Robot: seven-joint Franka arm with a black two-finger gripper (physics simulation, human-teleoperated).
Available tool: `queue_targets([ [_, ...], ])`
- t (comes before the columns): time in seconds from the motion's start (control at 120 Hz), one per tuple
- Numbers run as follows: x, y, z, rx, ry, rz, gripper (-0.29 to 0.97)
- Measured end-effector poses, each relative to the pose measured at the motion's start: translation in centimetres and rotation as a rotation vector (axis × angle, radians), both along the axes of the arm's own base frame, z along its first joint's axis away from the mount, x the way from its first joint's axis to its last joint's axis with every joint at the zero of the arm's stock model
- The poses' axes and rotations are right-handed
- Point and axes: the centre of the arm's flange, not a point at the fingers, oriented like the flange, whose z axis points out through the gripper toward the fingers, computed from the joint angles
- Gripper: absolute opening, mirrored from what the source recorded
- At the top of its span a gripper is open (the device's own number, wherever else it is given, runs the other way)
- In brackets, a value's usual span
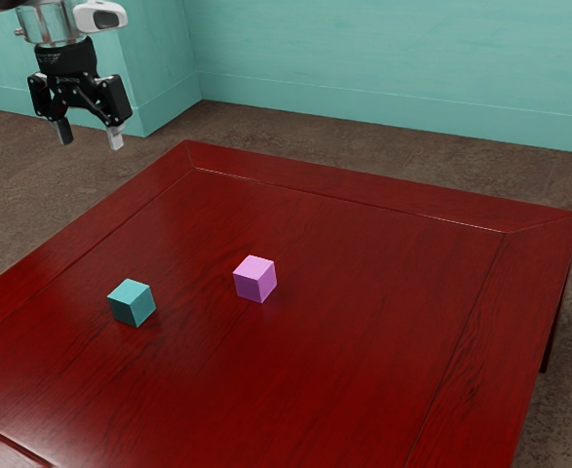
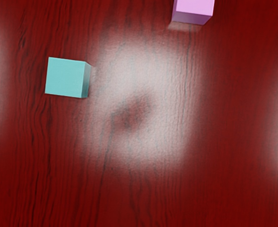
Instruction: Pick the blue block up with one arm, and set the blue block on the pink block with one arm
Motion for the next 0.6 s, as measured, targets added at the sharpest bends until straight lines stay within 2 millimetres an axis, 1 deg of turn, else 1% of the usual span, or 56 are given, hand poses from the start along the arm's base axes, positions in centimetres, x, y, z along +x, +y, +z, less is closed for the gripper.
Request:
queue_targets([
  [0.208, 0.1, 0.0, 0.0, 0.001, 0.001, -0.01, 0.68],
  [0.217, 0.0, 0.0, 0.5, 0.002, -0.009, -0.011, 0.68],
  [0.233, -0.4, -0.1, 4.2, 0.01, -0.078, -0.011, 0.68],
  [0.25, -1.3, -0.3, 8.1, 0.019, -0.151, -0.013, 0.68],
  [0.258, -1.8, -0.4, 9.6, 0.021, -0.179, -0.015, 0.68],
  [0.275, -2.7, -0.6, 11.9, 0.026, -0.22, -0.018, 0.68],
  [0.292, -3.5, -0.9, 13.6, 0.03, -0.246, -0.022, 0.68],
  [0.308, -4.1, -1.3, 14.7, 0.033, -0.262, -0.028, 0.68],
  [0.333, -4.8, -2.2, 15.8, 0.035, -0.274, -0.046, 0.68],
  [0.358, -5.4, -3.4, 16.6, 0.034, -0.279, -0.071, 0.68],
  [0.392, -5.9, -5.4, 17.0, 0.032, -0.275, -0.113, 0.68],
  [0.417, -5.9, -6.9, 16.8, 0.03, -0.262, -0.145, 0.68],
  [0.458, -4.4, -8.9, 15.0, 0.029, -0.209, -0.185, 0.68],
  [0.492, -3.8, -10.1, 14.0, 0.028, -0.177, -0.21, 0.68],
  [0.542, -3.2, -11.8, 12.7, 0.028, -0.136, -0.245, 0.68],
  [0.6, -3.1, -13.6, 11.9, 0.027, -0.107, -0.282, 0.68],
])
